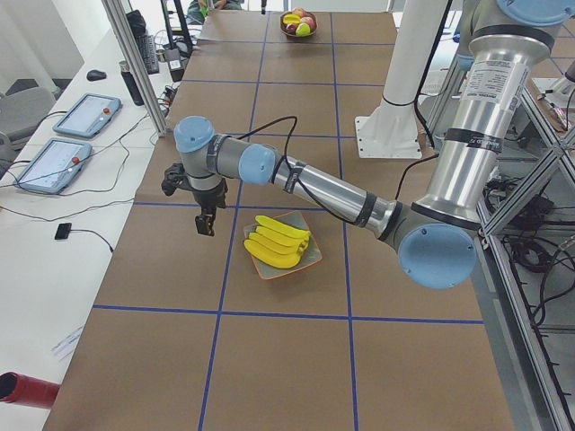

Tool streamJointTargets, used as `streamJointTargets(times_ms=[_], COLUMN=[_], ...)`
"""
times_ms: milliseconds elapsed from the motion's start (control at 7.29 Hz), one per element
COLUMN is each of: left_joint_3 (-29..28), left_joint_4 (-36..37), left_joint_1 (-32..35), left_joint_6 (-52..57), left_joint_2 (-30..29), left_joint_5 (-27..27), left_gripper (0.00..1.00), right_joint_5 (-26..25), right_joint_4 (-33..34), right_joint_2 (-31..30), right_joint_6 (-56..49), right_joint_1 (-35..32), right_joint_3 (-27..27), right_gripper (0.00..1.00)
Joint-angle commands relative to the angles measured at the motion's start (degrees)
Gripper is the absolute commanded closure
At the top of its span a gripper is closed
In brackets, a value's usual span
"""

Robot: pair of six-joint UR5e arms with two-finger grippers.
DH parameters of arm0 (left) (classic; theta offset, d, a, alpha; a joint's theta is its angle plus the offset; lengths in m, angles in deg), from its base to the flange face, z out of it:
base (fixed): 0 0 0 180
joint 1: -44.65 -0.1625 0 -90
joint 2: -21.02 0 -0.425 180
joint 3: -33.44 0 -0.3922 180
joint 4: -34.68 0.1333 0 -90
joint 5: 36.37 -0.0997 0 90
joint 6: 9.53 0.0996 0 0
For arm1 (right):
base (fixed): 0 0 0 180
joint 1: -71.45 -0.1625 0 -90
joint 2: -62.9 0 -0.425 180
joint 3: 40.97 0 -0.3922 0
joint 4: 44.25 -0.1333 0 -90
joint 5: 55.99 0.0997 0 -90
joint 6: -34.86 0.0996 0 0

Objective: Transfer all bananas from basket to plate

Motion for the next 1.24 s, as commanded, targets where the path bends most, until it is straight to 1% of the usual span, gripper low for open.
streamJointTargets(times_ms=[0, 137, 275, 549, 824, 1098], left_joint_3=[-1.3, -1.7, -1.8, -1.8, -1.8, -1.7], left_joint_4=[0.0, 0.0, 0.3, 0.2, 0.1, 0.1], left_joint_1=[1.1, 1.0, 1.0, 1.0, 1.0, 1.0], left_joint_6=[0.8, 0.7, 0.3, 0.3, 0.3, 0.3], left_joint_2=[1.7, 1.9, 1.9, 1.9, 2.6, 2.6], left_joint_5=[0.5, 0.5, 0.5, 0.5, 0.6, 0.6], left_gripper=[0.0, 0.0, 0.0, 0.0, 0.0, 0.0], right_joint_5=[-1.6, -2.7, -2.7, -4.0, -4.0, -3.8], right_joint_4=[12.4, 12.6, 12.6, 16.4, 18.7, 18.7], right_joint_2=[-0.1, 0.0, 0.4, 3.0, 4.0, 4.0], right_joint_6=[-11.3, -11.3, -10.4, -10.2, -10.2, -9.8], right_joint_1=[-3.4, -2.5, -1.5, -1.0, -0.9, -0.2], right_joint_3=[-4.4, -5.1, -5.0, -5.1, -5.2, -5.8], right_gripper=[0.0, 0.0, 0.0, 0.0, 0.0, 0.0])
